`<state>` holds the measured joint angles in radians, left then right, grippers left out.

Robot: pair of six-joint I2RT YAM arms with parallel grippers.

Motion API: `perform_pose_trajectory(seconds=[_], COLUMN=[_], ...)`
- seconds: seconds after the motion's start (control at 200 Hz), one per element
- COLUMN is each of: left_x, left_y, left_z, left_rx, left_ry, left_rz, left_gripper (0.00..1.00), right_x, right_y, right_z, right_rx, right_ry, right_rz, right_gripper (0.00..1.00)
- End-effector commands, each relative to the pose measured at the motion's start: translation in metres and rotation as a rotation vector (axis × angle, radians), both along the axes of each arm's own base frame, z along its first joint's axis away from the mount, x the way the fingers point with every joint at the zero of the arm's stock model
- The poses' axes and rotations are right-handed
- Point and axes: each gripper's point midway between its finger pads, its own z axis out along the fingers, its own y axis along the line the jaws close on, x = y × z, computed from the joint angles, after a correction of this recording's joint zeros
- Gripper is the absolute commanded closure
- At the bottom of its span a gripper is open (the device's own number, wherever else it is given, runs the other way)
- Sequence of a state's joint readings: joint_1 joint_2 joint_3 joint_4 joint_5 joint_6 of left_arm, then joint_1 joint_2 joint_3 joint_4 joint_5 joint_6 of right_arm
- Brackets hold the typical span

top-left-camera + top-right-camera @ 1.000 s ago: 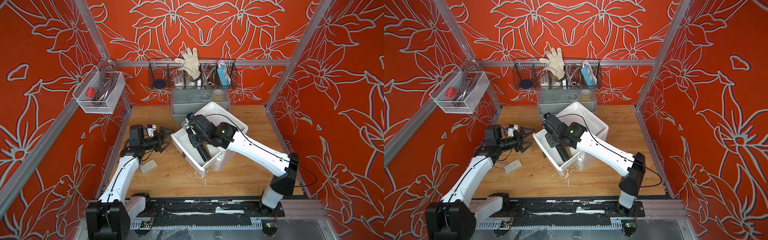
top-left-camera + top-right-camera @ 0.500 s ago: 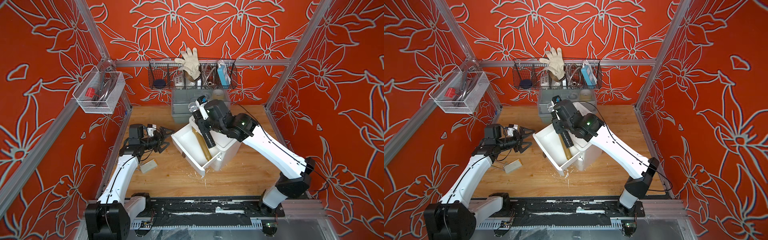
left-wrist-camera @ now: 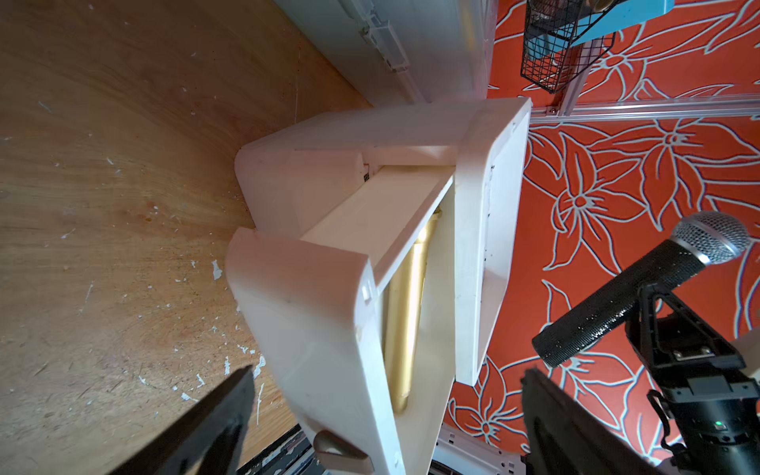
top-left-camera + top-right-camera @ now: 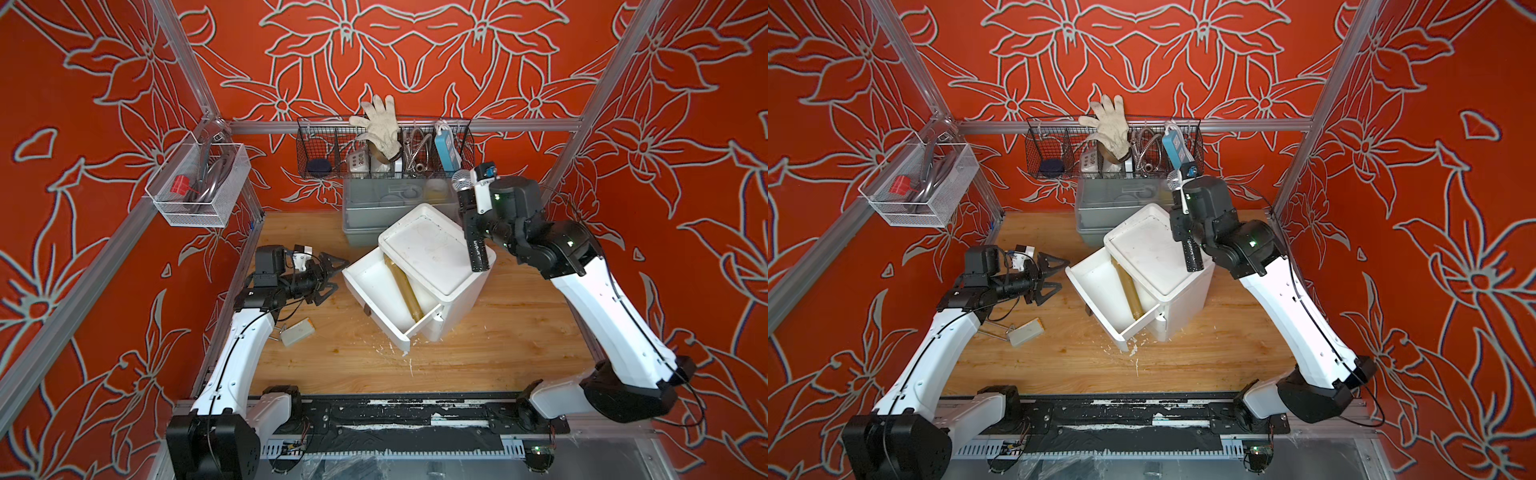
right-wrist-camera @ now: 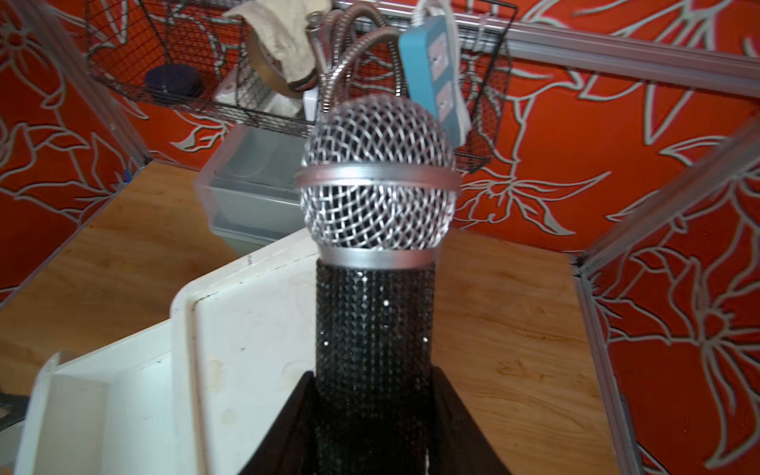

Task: Take the microphone out of the drawer
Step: Place the microphone at the center of the board.

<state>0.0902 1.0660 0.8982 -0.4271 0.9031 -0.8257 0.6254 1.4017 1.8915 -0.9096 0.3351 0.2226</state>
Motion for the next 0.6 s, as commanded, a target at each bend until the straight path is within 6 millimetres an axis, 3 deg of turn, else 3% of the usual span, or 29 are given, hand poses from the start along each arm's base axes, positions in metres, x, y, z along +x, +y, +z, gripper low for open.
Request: perform_pose_trajectory(seconds=[0.0,0.17,0.315,0.475,0.596], left_x=[-0.003,-0.002,-0.003,-0.005,-0.006], left_y=[-0.004,-0.004,-0.003,-0.003,-0.004], left_z=[0.009,0.016,0.018,0.016,0.018], left_rx=[0.006,0.021,0.039,0.037,0.033], left_ry=[-0.037,-0.052,-0.059,-0.055,-0.055], left_rz=[-0.031,-0.035,-0.035,-0.036,-0.037], left_gripper=[0.00,0.00,0.00,0.00,0.00], right_x=[0.000,0.000,0.001,0.004,0.004], right_y=[-0.051,-0.114,-0.163,-0.189,-0.196], right_z=[-0.015,-0.044,-0.090,-0.161,-0.201], right_rx=[-0.067,-0.041,-0.018,0.113,0.156], right_ry=[0.026,0.088,0.185,0.312,0.356], right_rz=[-0.140,-0.303,-0.447,-0.515,-0.555], right_gripper=[1.00,1.00,1.00,1.00,1.00])
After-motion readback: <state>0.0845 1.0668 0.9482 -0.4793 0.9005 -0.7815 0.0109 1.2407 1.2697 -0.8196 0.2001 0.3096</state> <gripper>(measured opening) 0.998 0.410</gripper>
